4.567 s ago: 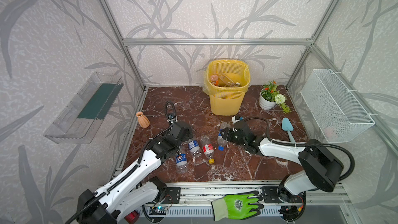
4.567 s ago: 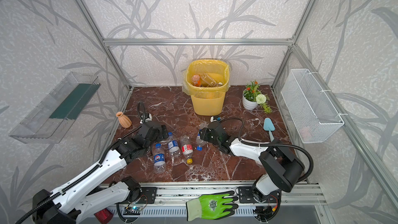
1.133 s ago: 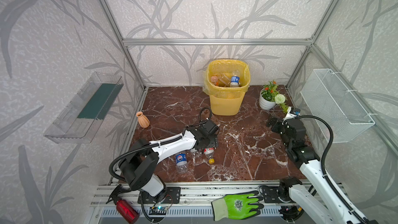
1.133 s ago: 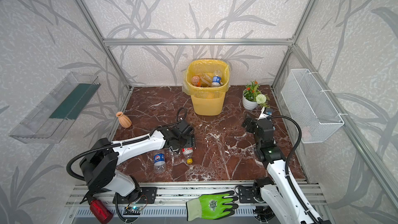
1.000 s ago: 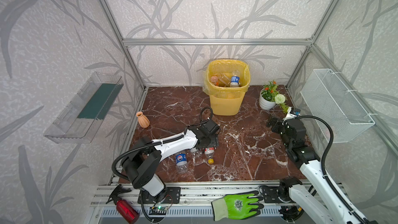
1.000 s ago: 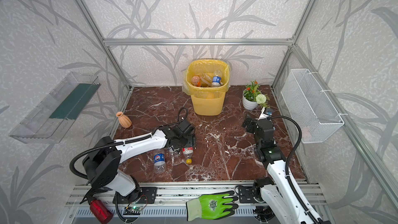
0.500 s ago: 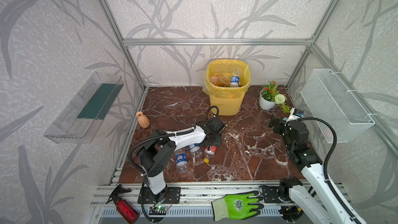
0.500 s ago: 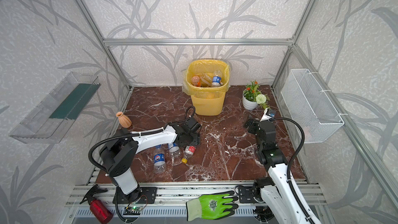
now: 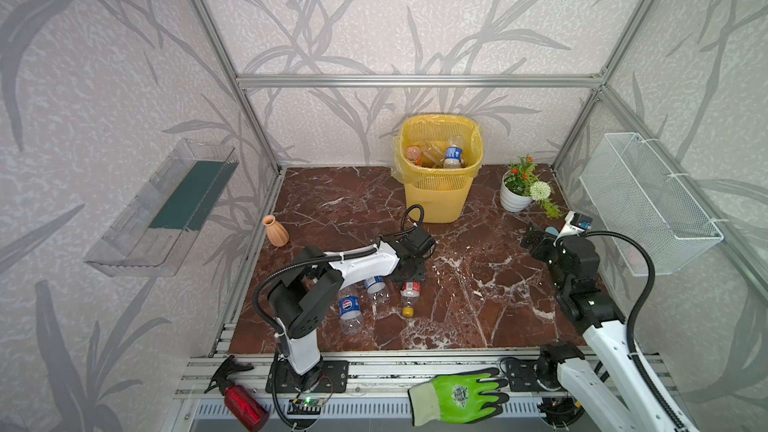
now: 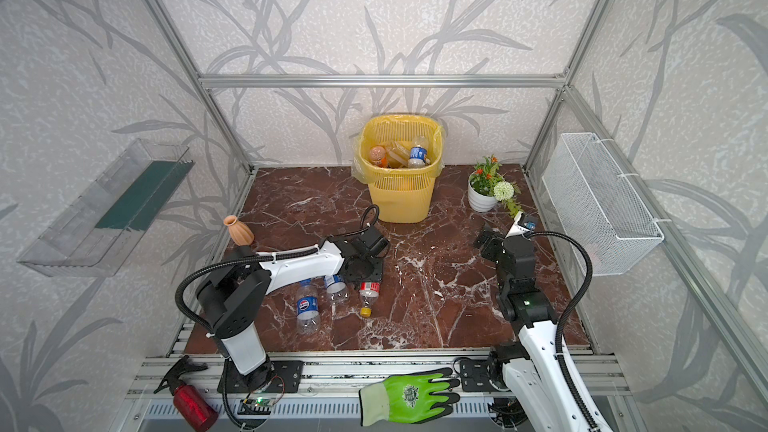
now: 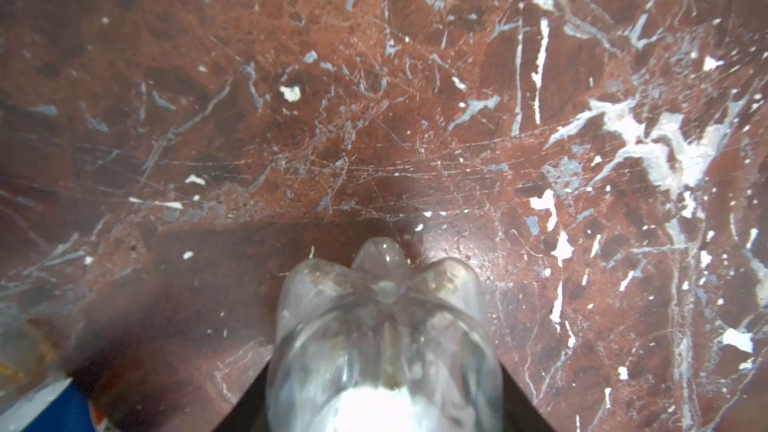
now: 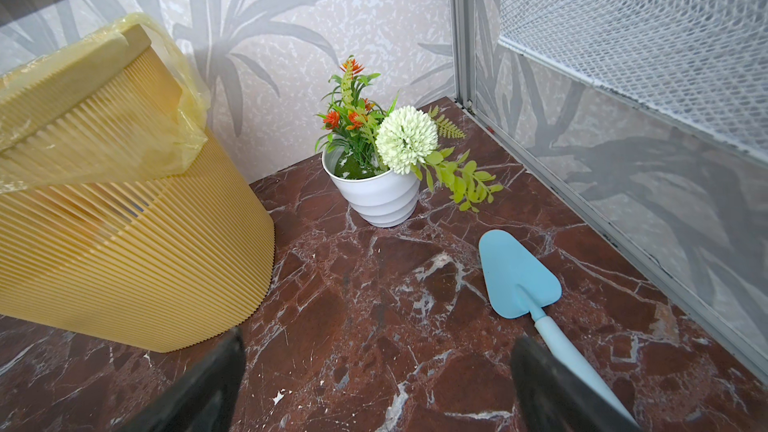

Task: Throw the plastic bottles in the bin
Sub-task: 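Lift the red-labelled bottle with the left gripper and drop it into the bin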

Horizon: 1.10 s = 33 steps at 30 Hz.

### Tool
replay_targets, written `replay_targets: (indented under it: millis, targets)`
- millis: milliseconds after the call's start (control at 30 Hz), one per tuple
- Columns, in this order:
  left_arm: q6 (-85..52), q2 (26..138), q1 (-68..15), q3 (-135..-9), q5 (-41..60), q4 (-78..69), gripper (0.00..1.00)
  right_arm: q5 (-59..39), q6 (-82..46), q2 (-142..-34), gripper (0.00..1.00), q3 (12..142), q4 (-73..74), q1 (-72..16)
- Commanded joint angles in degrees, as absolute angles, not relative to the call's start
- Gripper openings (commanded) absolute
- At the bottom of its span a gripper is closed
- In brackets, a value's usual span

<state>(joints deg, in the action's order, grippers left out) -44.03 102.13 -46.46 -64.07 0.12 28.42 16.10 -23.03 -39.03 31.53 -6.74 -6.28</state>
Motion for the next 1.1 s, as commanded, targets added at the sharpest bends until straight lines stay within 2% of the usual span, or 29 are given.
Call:
replay_targets:
  millis: [0, 200, 333, 433, 500, 633, 767, 933, 967, 1033, 1067]
  targets:
    - [-43.07, 97.58, -46.67, -65.74, -0.25, 26.81, 0.49, 17.13, -24.15, -38.01, 0.99, 30.67, -7.47, -5.89]
    - [-39.08, 85.47, -46.32, -69.86, -5.46, 24.92, 0.49, 17.62, -24.35, -37.88, 0.99, 30.41, -6.69, -5.74]
    - [-28.18, 74.01, -46.08, -74.52, -16.46, 21.81, 0.5, 18.0, -24.13, -37.97, 0.99, 30.5, -5.98, -5.49]
    - [-17.15, 65.94, -45.97, -75.83, -22.26, 12.78, 0.51, 18.1, -24.08, -37.94, 0.99, 30.41, -5.29, -5.45]
    - [-9.33, 62.0, -45.98, -75.72, -22.56, 4.06, 0.51, 17.85, -24.08, -37.89, 0.99, 30.41, -4.91, -5.49]
    - [4.74, 58.87, -45.88, -76.0, -17.06, -10.92, 0.5, 17.74, -23.83, -37.42, 0.99, 30.58, -4.3, -5.41]
    - [9.57, 64.43, -45.48, -79.62, -11.71, -19.03, 0.5, 17.43, -23.19, -36.72, 0.99, 31.24, -4.49, -5.36]
    - [0.43, 82.72, -40.09, -94.55, -6.82, -13.34, 0.51, 17.18, -23.08, -35.26, 0.99, 31.44, -5.81, -5.3]
    - [-1.65, 86.45, -39.06, -97.51, -6.0, -12.04, 0.53, 17.3, -23.03, -34.8, 0.99, 31.46, -6.2, -5.36]
    - [-6.35, 95.12, -36.91, -105.33, -4.52, -7.22, 0.68, 17.57, -22.96, -33.83, 0.99, 31.38, -7.08, -5.28]
    - [-8.27, 98.68, -36.18, -108.56, -3.64, -5.72, 0.71, 17.57, -22.81, -33.38, 0.99, 31.38, -7.47, -5.27]
